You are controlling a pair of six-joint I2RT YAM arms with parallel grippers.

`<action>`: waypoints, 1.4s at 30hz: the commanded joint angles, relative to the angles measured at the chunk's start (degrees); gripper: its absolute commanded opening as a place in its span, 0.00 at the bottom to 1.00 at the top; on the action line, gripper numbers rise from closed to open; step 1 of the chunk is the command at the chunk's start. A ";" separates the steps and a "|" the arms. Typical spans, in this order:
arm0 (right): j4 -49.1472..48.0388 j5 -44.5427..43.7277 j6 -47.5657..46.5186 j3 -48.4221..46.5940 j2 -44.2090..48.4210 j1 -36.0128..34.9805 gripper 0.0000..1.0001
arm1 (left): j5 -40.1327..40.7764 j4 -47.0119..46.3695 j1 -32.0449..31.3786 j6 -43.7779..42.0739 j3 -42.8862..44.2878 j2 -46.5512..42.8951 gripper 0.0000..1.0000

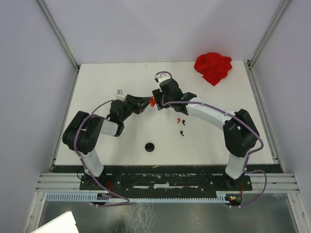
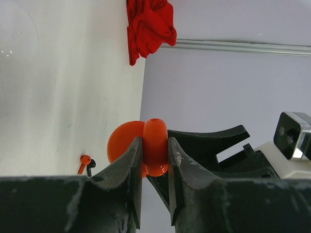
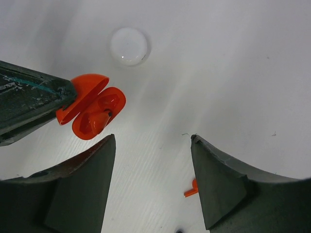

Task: Insert the wireless bluetooth earbuds into the charging case
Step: Adjust the earbud with the charging case.

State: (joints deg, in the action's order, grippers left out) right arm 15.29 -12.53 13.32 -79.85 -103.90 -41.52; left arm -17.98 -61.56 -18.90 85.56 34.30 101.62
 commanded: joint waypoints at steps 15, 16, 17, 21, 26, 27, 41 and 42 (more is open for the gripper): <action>-0.88 1.02 -1.16 -5.02 -0.96 0.28 0.71 | 0.79 -1.62 -0.79 -2.88 1.56 -1.25 0.03; -0.88 1.02 -1.11 -5.04 -1.02 0.29 0.71 | 0.84 -1.63 -0.75 -2.87 1.63 -1.25 0.03; -0.87 1.02 -1.11 -5.05 -1.04 0.25 0.71 | 0.83 -1.63 -0.84 -2.86 1.65 -1.22 0.03; -0.79 0.96 -1.11 -5.39 -1.38 0.26 0.71 | 0.92 -1.50 -0.89 -2.95 1.73 -1.23 0.03; -0.72 0.93 -1.11 -5.97 -1.73 0.28 0.71 | 0.84 -1.50 -0.96 -2.94 1.82 -1.08 0.03; -0.66 0.93 -1.11 -6.09 -1.81 0.24 0.71 | 0.92 -1.50 -0.97 -2.94 1.83 -1.08 0.03; 0.06 0.25 -0.54 -8.04 -3.34 0.72 0.72 | 0.84 -1.54 -1.06 -2.87 1.99 -0.90 0.03; 0.55 0.05 -0.43 -8.40 -3.59 0.92 0.72 | 0.82 -1.53 -1.06 -2.86 2.04 -0.84 0.03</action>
State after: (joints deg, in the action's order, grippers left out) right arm 15.86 -11.66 12.62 -84.79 -106.91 -41.23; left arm -17.96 -61.32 -19.73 85.54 34.54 101.62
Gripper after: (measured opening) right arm 0.715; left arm 0.291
